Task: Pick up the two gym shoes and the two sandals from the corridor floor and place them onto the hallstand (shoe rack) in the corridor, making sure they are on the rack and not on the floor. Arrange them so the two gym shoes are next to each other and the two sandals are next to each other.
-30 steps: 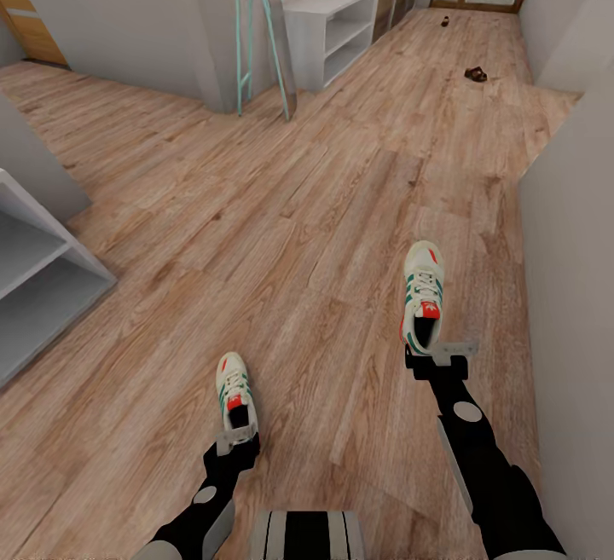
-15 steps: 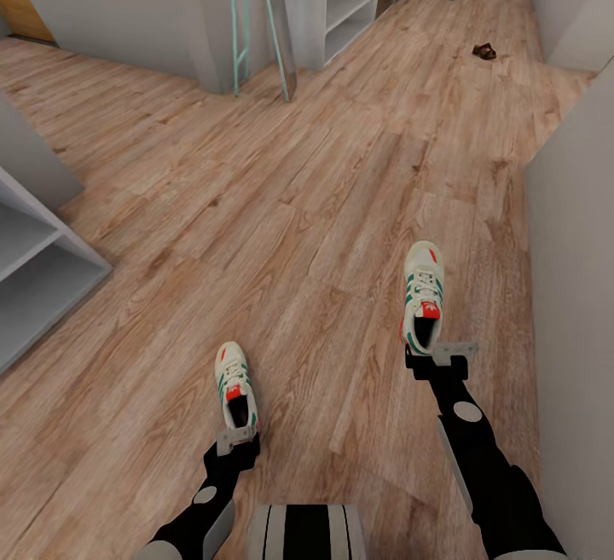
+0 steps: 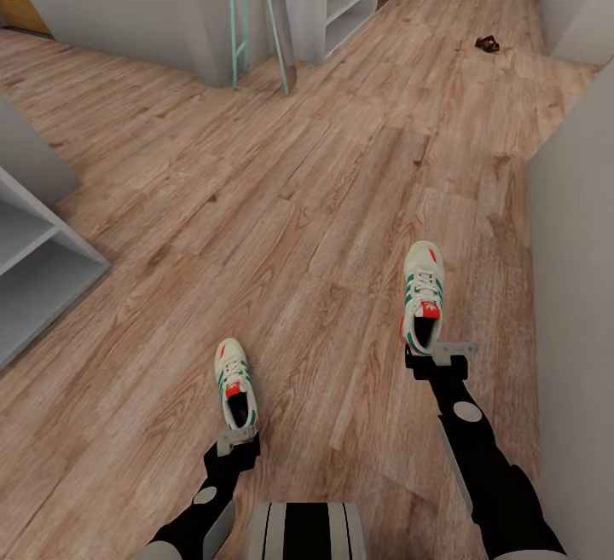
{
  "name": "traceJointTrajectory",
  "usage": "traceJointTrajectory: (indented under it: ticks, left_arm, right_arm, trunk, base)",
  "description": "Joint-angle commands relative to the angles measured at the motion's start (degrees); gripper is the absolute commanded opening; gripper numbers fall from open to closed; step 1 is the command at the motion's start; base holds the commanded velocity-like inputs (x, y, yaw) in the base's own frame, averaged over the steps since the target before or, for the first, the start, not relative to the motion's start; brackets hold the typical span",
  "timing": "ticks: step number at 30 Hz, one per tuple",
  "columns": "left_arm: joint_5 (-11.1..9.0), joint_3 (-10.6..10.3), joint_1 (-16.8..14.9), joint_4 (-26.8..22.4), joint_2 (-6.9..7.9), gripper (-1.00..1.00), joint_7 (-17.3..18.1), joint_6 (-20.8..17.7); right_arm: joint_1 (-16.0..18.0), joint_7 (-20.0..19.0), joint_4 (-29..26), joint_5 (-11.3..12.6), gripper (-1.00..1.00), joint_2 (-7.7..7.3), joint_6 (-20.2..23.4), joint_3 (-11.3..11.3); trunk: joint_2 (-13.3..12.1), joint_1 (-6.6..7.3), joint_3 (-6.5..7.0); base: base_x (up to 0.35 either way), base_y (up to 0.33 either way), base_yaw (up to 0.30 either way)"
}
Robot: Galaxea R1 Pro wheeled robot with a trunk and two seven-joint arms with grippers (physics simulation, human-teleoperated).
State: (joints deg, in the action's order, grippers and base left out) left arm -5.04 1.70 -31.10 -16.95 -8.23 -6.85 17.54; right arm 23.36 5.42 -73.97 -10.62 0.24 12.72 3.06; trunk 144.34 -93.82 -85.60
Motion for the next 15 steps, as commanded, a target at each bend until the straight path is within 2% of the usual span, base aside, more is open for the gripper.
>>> traceJointTrajectory:
  ticks: [1, 15]
  left_arm:
    - [-0.4, 0.1, 0.0, 0.0, -0.03, 1.00, 0.1, 0.2]
    - [-0.4, 0.2, 0.1, 0.0, -0.03, 1.00, 0.1, 0.3]
  right_arm:
    - [0.0, 0.0, -0.1, -0.5, -1.00, 0.03, 0.4, 0.0]
    - [0.0, 0.0, -0.1, -0.5, -1.00, 0.03, 0.4, 0.0]
  trunk:
    - [0.0, 0.01, -0.03]
    - [0.0, 0.01, -0.03]
  base:
    - [0.000, 0.000, 0.000]
    - [0.030, 0.000, 0.000]
